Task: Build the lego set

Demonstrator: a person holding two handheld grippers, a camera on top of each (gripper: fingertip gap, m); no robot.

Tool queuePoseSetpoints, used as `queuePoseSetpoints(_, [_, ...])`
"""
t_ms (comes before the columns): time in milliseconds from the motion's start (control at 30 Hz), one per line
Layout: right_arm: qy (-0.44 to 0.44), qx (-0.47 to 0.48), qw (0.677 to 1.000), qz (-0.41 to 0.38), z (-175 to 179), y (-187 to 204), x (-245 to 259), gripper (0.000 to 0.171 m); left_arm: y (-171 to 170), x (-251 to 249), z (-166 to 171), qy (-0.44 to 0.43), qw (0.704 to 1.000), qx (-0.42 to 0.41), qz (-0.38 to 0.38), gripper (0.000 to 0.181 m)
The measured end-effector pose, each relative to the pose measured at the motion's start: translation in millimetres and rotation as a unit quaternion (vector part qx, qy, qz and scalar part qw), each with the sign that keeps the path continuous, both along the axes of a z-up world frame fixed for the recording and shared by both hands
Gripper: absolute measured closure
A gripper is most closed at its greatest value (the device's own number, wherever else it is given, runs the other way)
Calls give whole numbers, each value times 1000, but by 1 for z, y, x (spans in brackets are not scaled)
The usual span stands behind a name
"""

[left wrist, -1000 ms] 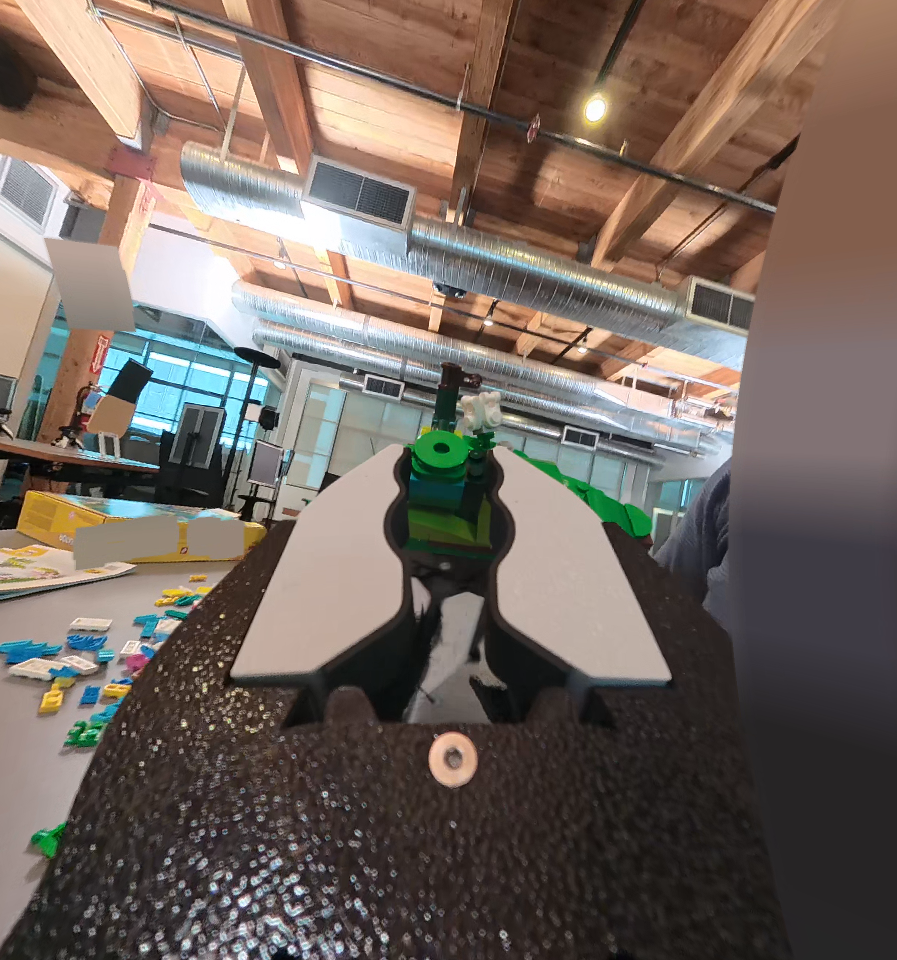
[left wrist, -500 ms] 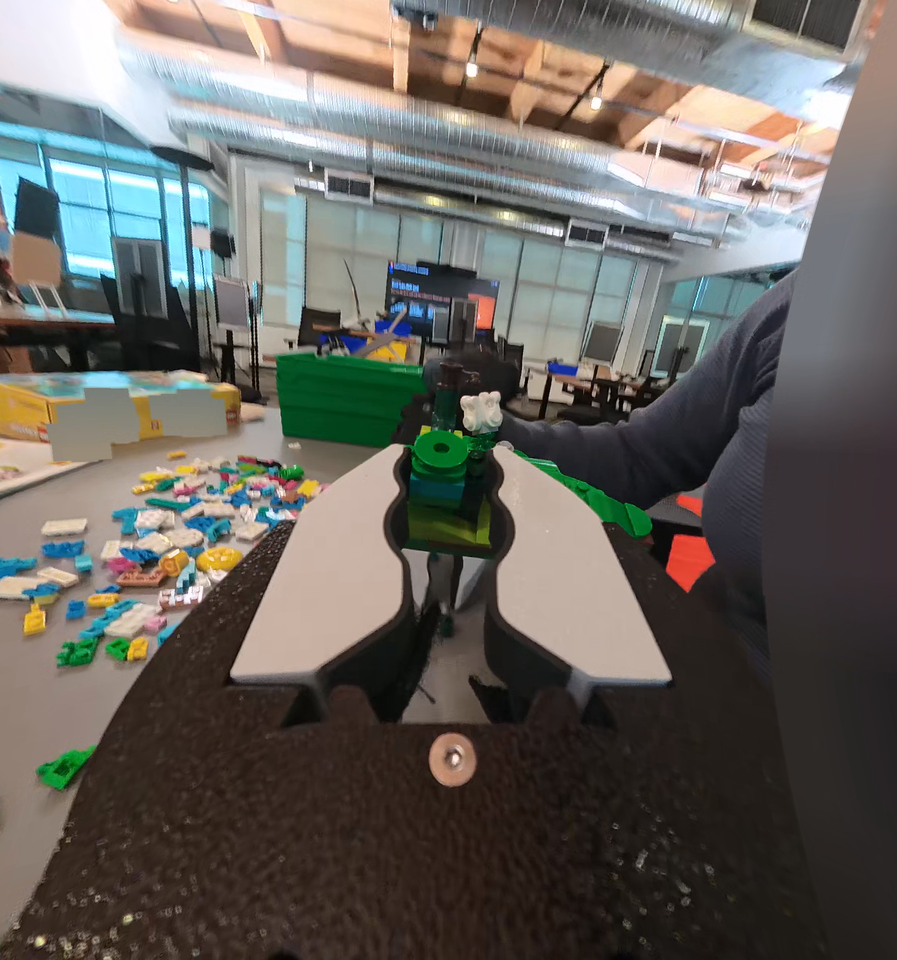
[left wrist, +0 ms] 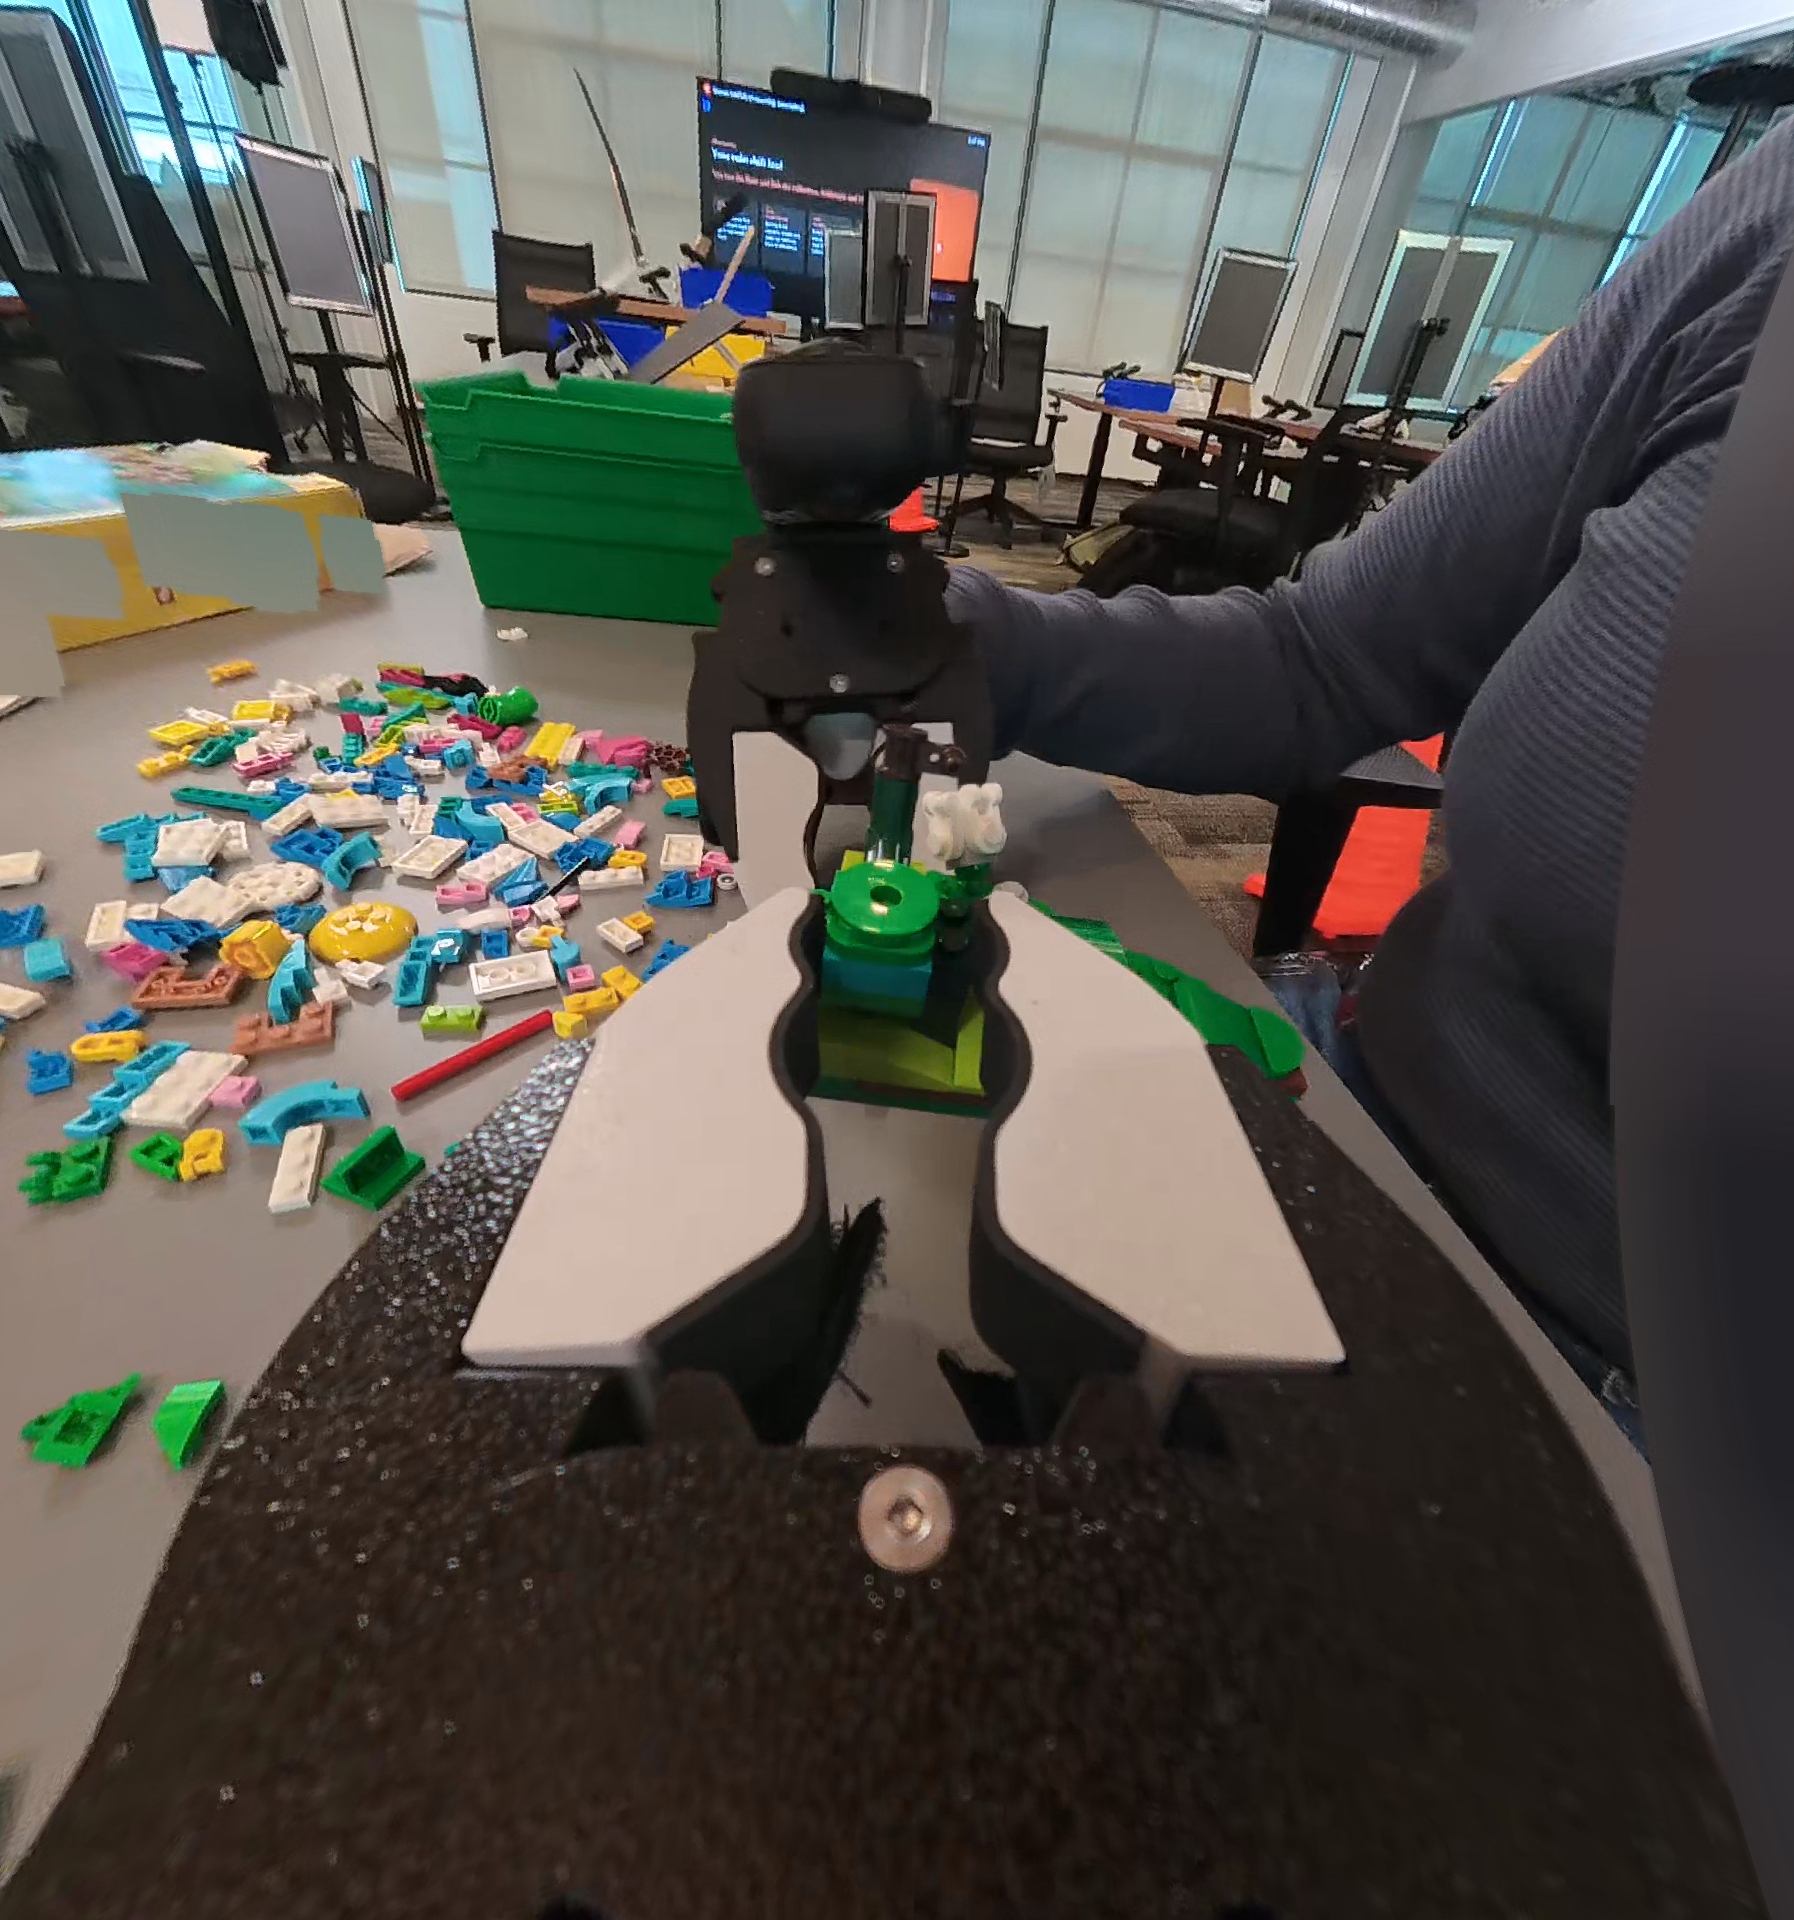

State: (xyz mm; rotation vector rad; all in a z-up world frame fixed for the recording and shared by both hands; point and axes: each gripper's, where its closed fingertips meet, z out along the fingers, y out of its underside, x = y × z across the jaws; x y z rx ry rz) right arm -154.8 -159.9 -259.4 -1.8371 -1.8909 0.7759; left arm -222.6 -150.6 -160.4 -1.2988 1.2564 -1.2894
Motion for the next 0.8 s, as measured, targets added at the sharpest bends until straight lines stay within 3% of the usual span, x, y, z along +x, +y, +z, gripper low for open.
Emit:
queuePoseSetpoints(100, [-11, -13, 1000, 22, -2, -2, -2, 167, 0, -3, 2, -2, 1000, -3, -1, 155])
queuePoseSetpoints(333, [-88, 19, 996, 15, 17, 7, 6, 169, 3, -4, -14, 67, 997, 23, 24, 155])
queuePoseSetpoints(433, [-163, 29, 986, 18, 25, 8, 15, 169, 3, -3, -21, 91, 995, 22, 27, 155])
queuePoseSetpoints(667, [-266, 53, 962, 22, 62, 13, 11, 169, 5, 2, -31, 127, 990, 49, 47, 155])
queuePoseSetpoints(800, [-313, 55, 947, 36, 66, 18, 6, 169, 2, 4, -38, 139, 989, 30, 32, 155])
